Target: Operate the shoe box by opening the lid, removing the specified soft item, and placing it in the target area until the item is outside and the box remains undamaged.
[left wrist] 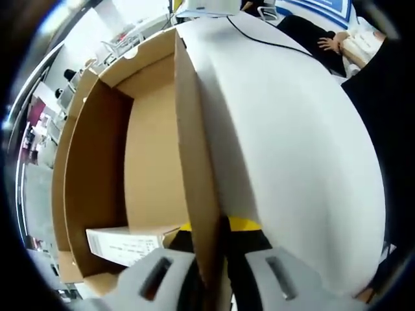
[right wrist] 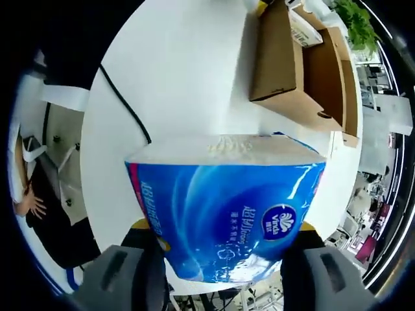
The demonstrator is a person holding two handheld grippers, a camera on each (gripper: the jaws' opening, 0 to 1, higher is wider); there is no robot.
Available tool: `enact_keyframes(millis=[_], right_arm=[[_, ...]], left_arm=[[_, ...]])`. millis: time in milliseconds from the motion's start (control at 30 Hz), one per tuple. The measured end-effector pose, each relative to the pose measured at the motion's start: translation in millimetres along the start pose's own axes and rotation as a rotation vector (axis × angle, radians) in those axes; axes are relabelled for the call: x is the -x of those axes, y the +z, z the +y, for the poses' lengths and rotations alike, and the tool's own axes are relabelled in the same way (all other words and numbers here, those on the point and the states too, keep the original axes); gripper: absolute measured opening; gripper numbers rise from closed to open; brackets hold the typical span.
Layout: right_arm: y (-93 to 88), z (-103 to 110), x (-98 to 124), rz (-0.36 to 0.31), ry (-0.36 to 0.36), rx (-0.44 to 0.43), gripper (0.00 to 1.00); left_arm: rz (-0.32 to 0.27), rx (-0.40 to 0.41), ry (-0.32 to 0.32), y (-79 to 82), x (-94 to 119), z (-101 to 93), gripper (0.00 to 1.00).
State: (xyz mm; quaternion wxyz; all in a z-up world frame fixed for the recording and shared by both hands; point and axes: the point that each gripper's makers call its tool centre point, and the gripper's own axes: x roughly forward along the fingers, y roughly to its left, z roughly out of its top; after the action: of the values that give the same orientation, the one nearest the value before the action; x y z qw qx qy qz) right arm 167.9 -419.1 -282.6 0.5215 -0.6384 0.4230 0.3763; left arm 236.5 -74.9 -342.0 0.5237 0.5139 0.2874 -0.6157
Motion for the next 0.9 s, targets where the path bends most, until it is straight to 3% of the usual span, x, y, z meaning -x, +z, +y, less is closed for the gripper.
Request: enact_keyframes(millis=[267, 900], right_arm=[[1.0, -1.2, -15.0, -0.013, 0.017, -0.038, 0.72], [24.0, -3.9, -43.4, -0.055, 0.072, -0.079, 0.72]], left_arm=[[-0.002, -0.002, 0.000, -1.8, -1.8, 6.1, 0.05], [0.003, -0.006, 0.003, -3.9, -2.4, 9.4, 0.05]])
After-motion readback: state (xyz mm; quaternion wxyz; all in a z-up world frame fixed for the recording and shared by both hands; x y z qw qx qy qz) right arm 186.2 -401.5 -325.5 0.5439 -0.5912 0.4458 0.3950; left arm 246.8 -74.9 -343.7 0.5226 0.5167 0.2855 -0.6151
